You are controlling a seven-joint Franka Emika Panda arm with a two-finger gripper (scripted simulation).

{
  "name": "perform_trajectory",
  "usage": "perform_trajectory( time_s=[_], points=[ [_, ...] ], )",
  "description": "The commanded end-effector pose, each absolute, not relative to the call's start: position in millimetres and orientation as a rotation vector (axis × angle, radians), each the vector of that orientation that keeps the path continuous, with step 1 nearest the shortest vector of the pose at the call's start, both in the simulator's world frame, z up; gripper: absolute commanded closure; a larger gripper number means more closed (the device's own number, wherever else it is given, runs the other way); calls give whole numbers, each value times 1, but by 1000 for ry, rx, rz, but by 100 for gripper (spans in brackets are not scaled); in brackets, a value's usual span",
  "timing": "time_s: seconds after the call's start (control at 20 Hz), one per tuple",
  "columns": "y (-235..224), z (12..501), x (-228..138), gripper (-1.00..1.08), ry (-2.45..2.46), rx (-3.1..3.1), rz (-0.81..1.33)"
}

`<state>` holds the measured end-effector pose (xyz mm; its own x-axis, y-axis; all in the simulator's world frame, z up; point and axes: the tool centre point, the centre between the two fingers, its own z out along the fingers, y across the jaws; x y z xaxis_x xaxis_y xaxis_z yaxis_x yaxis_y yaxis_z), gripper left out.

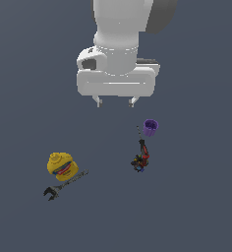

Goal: Pick up a designated object from a clutter of objects.

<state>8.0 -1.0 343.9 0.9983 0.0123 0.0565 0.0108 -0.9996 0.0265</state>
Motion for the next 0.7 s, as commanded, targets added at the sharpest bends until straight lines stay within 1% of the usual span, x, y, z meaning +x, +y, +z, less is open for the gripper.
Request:
perform_trajectory(
  time_s=[0.0, 0.65],
  points=[
    [-1, 344, 8, -92, 18, 3114, 88],
    [7, 341, 6, -92, 57, 3137, 67]
  ],
)
